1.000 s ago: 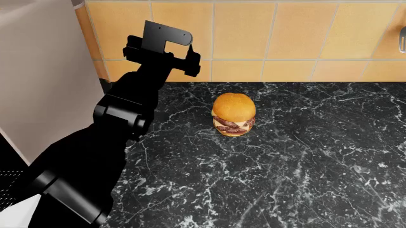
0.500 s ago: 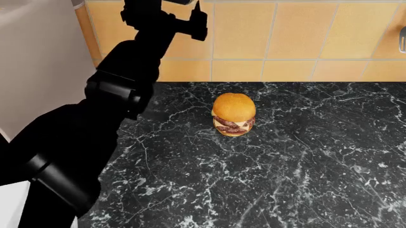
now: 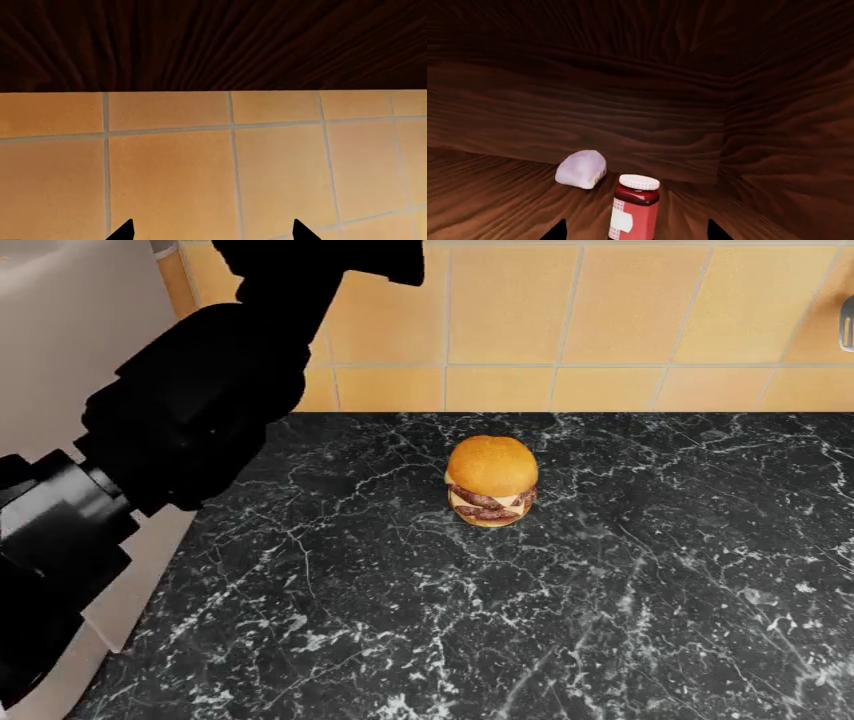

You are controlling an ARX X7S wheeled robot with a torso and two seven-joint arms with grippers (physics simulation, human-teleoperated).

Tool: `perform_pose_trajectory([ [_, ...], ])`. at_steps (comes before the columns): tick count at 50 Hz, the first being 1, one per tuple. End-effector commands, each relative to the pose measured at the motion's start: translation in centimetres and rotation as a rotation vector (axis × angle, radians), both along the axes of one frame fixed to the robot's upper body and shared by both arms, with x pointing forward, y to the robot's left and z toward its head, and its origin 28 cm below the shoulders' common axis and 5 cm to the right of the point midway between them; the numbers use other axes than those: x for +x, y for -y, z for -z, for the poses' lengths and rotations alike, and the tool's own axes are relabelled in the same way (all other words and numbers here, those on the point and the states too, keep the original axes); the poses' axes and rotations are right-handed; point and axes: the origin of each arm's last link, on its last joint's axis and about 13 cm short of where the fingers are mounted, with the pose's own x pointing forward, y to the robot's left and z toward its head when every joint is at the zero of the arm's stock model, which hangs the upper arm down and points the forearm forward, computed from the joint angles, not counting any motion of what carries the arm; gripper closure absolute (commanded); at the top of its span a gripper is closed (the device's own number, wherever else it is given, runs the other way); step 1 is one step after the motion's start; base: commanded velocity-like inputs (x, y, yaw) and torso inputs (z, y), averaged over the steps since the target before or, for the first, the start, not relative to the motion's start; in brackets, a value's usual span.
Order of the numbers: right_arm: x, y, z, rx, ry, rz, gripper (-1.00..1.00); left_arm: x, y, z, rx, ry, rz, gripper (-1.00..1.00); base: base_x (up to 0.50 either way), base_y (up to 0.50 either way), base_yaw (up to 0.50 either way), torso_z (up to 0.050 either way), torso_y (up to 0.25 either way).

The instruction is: Pick the jam and jam from the counter and place them in the cabinets closest to them.

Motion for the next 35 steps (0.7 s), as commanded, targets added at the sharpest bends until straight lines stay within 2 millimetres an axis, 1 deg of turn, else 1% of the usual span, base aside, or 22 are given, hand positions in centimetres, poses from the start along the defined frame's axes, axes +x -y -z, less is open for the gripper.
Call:
perform_pose_trajectory([
  [1, -1.0, 0.4, 2.3, -0.026, -0.035, -0.038, -1.0, -2.4, -0.7, -0.2, -0.041, 0.025, 0.021, -1.0, 0.0, 0.0, 0.0, 0.0, 0.0],
  [13, -2.2, 0.7, 4.2, -0.028, -0.027, -0.066, -1.0, -4.0, -1.5, 0.4, -0.084, 0.038, 0.029, -1.0, 0.0, 0.0, 0.0, 0.0, 0.0],
  [19, -2.8, 1.1, 5.2, -0.02, -0.021, -0.072, -1.0, -5.7, -1.8, 0.4, -0.111, 0.064, 0.046, -1.0, 0.0, 0.0, 0.0, 0.0, 0.0],
  [28, -2.9, 1.1, 5.8, -0.006, -0.038, -0.077, -1.0, -7.6, -1.4, 0.5, -0.121, 0.082, 0.081, -1.0, 0.0, 0.0, 0.0, 0.0, 0.0],
  [29, -3.0, 1.1, 5.9, -0.005, -0.04, -0.079, -1.0, -7.9, -1.4, 0.5, -0.122, 0.086, 0.082, -1.0, 0.0, 0.0, 0.0, 0.0, 0.0],
  [31, -3.4, 1.0, 7.1, 0.007, -0.053, -0.09, -1.0, -9.6, -1.3, 0.8, -0.128, 0.1, 0.109, -1.0, 0.0, 0.0, 0.0, 0.0, 0.0],
  [35, -3.7, 1.0, 8.0, 0.013, -0.061, -0.097, -1.0, -11.0, -1.3, 1.2, -0.131, 0.11, 0.132, -1.0, 0.0, 0.0, 0.0, 0.0, 0.0],
])
